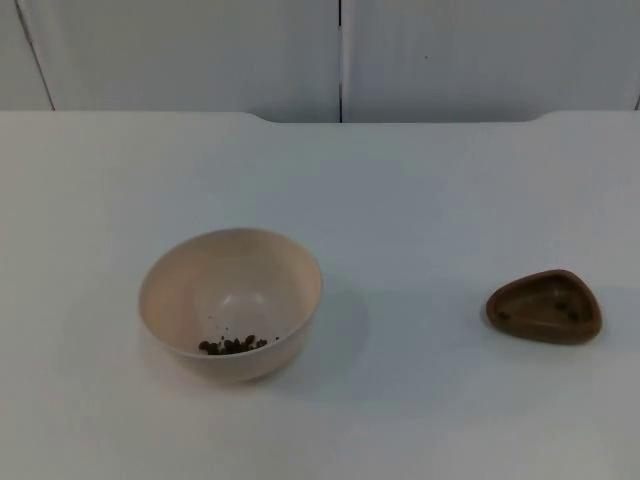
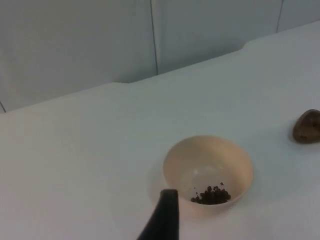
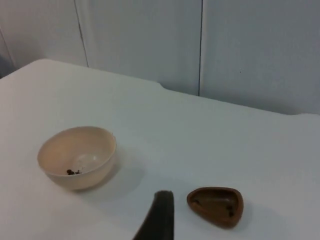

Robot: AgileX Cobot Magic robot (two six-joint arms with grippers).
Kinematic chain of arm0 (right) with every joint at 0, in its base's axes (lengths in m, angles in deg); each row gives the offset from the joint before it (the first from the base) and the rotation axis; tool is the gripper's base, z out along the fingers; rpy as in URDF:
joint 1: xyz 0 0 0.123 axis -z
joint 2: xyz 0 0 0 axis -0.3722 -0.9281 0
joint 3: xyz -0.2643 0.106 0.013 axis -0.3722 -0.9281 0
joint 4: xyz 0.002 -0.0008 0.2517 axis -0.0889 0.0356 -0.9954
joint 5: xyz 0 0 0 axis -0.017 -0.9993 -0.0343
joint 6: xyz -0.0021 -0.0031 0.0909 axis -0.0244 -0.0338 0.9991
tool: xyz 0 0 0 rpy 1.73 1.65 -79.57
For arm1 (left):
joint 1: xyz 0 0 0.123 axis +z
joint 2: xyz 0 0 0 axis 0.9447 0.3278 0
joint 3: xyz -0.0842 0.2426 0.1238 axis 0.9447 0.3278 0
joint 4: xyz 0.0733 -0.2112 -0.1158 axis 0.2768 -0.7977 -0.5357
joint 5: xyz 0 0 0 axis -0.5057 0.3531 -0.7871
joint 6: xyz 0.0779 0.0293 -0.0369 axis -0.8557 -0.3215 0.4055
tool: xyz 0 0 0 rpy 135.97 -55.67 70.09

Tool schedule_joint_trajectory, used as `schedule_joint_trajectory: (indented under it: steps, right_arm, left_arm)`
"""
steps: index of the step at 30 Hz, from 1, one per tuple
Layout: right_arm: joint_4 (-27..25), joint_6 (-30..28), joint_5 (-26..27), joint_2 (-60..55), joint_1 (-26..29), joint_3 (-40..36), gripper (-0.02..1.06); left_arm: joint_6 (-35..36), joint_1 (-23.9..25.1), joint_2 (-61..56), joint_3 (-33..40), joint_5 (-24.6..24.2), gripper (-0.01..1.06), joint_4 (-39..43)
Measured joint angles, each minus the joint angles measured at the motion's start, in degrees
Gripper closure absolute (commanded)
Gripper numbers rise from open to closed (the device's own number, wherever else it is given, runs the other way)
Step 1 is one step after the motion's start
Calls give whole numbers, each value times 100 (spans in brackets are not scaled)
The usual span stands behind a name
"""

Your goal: Pick up the bowl with the left hand and pour the coffee beans from the cup into the bowl with the right hand.

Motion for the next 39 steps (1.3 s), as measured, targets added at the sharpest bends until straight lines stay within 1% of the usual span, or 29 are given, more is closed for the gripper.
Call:
schedule_joint_trajectory:
  steps: [3,8,12,16,20,24,30,37,39]
  right_arm:
    - [103,0,-131,43,0,0,26]
    - [262,0,-408,43,0,0,26]
    - [324,11,-494,43,0,0,26]
    - [388,36,-523,43,0,0,26]
    - [590,168,-538,43,0,-24,26]
    - [615,187,-538,43,0,-135,26]
    - [618,201,-553,43,0,-157,26]
    - [618,281,-593,43,0,-157,26]
    - [618,317,-729,43,0,-223,26]
  left_arm:
    - [0,0,-158,158,-11,24,14]
    - [0,0,-579,742,-62,24,14]
    - [0,0,-838,904,-62,24,41]
    - [142,0,-897,902,-77,24,185]
    - [403,0,-897,1010,-268,24,420]
    - [582,0,-897,1076,-379,24,547]
    - [924,0,-897,1076,-379,24,808]
    - [973,0,-897,1076,-379,24,842]
    - [988,0,-897,1076,-379,24,842]
